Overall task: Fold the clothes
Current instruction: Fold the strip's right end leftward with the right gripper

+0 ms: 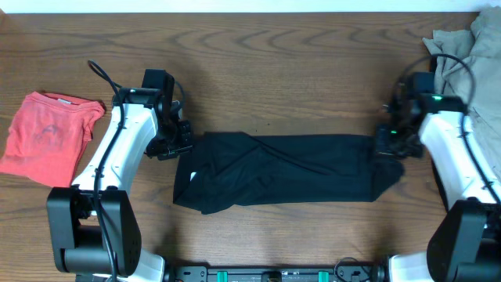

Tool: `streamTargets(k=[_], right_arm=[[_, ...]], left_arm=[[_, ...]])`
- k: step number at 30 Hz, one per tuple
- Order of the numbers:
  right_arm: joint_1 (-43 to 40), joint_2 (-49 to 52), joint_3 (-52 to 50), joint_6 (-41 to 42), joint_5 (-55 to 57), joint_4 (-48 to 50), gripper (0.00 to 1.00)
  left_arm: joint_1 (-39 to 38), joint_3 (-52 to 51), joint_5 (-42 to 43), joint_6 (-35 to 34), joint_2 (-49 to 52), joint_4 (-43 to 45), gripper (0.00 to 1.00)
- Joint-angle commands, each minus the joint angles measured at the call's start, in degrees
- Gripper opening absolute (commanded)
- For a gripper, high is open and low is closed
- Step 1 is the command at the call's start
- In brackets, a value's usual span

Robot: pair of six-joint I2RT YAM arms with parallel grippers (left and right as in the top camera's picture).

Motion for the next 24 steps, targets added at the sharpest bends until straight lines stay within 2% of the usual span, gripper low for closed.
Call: streamTargets(k=[1,5,10,20,24], right_arm=[[6.5,0.0,0.7,4.0,-2.8,1.5,0.01],[13.3,0.1,0.6,4.9,-2.8,3.2,0.01],[19.1,0.1,0.6,10.3,-2.8,5.4,0.01],[24.4,0.1,0.6,13.0,-2.9,8.1,0.01],[25.2,0.1,0.6,13.0,-7.2,9.0,0.01]], left_arm=[[0.1,1.0,-0.7,-0.6,-0.5,-0.1,0.33],[0.1,1.0,-0.7,-0.6,-0.5,-0.1,0.33],[0.1,1.0,-0.7,-0.6,-0.5,-0.1,0.33],[0.1,1.0,-0.7,-0.6,-0.5,-0.1,0.33],[0.1,1.0,-0.7,-0.5,-0.5,-0.1,0.33]])
